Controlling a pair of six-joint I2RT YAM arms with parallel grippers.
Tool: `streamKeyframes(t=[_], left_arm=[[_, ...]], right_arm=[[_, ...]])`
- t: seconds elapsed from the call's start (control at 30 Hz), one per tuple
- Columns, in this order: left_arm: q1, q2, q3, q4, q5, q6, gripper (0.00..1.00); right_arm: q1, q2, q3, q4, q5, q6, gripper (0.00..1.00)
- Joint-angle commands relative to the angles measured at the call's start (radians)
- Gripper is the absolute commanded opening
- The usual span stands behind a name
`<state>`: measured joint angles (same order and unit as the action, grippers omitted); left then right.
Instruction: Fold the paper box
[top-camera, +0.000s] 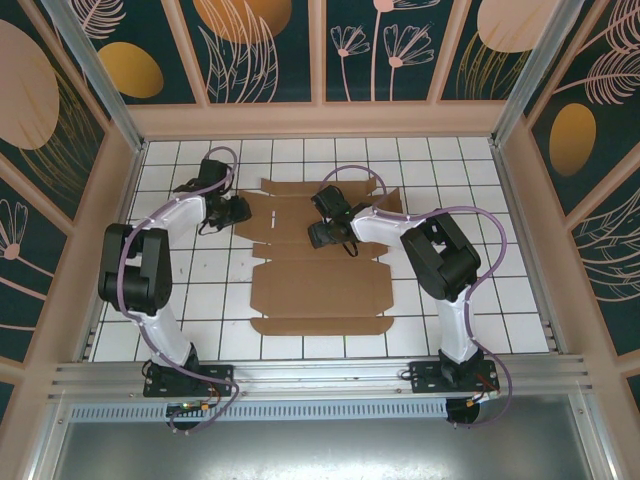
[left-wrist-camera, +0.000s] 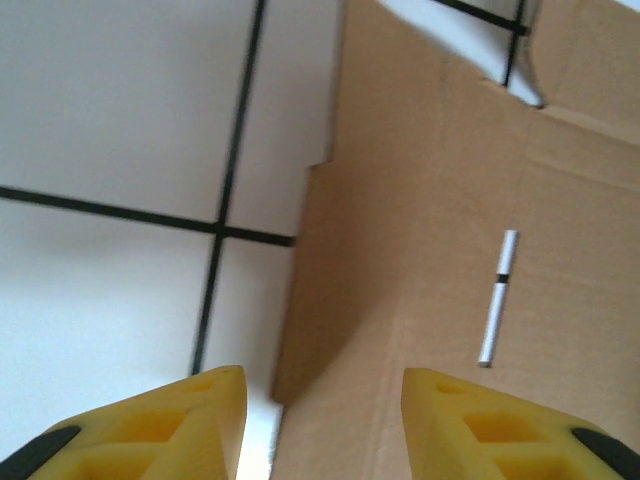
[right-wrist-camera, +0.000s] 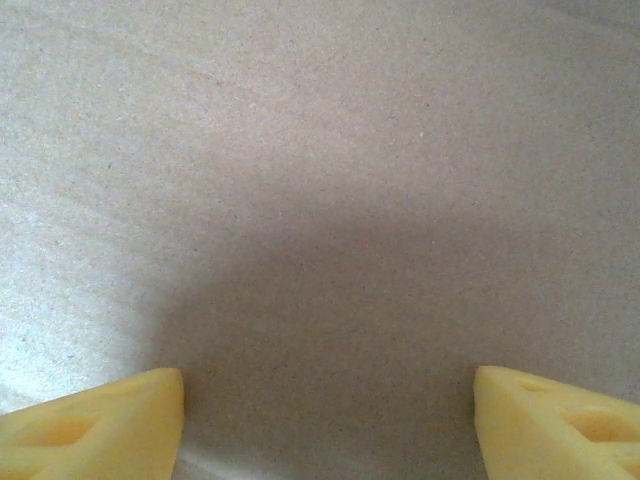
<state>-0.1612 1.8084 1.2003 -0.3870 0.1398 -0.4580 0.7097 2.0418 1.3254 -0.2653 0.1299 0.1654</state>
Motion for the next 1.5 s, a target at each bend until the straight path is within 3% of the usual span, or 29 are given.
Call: streamKeyframes(t=[0.0, 0.23, 0.4, 0.57, 0.7, 0.8, 0.9, 1.0, 1.23, 1.47], left_arm=[[-0.005, 0.033, 0.005, 0.108, 0.065, 0.036, 0.44], [0.005, 0.084, 0.012, 0.116, 0.050, 0.052, 0.33], [0.003, 0.049, -0.012, 0.140, 0.042, 0.014, 0.12], [-0.042, 0.058, 0.026, 0.070, -0.109, 0.015, 0.03], [-0.154, 0.138, 0.099, -0.018, -0.288, 0.060, 0.01], [-0.213, 0.190, 0.142, -0.058, -0.334, 0.057, 0.05], [-0.217, 0.161, 0.151, -0.067, -0.355, 0.043, 0.10], [-0.207, 0.074, 0.156, -0.080, -0.353, 0.055, 0.27], [-0.129, -0.187, 0.035, -0.062, -0.137, -0.026, 0.51], [-0.128, -0.277, -0.198, 0.071, 0.099, -0.127, 0.54]], right_arm=[[0.004, 0.078, -0.068, -0.149, -0.038, -0.005, 0.74], [0.005, 0.079, -0.066, -0.152, -0.039, -0.006, 0.74], [0.007, 0.087, -0.060, -0.152, -0.034, -0.006, 0.73], [0.009, 0.094, -0.049, -0.157, -0.030, -0.006, 0.72], [0.011, 0.094, -0.049, -0.158, -0.024, 0.000, 0.72], [0.011, 0.099, -0.047, -0.160, -0.023, 0.002, 0.72], [0.009, 0.102, -0.046, -0.163, -0.021, 0.003, 0.72], [0.010, 0.100, -0.049, -0.161, -0.019, 0.003, 0.72], [0.009, 0.103, -0.049, -0.160, -0.013, 0.011, 0.71], [0.010, 0.112, -0.043, -0.163, -0.013, 0.005, 0.69]])
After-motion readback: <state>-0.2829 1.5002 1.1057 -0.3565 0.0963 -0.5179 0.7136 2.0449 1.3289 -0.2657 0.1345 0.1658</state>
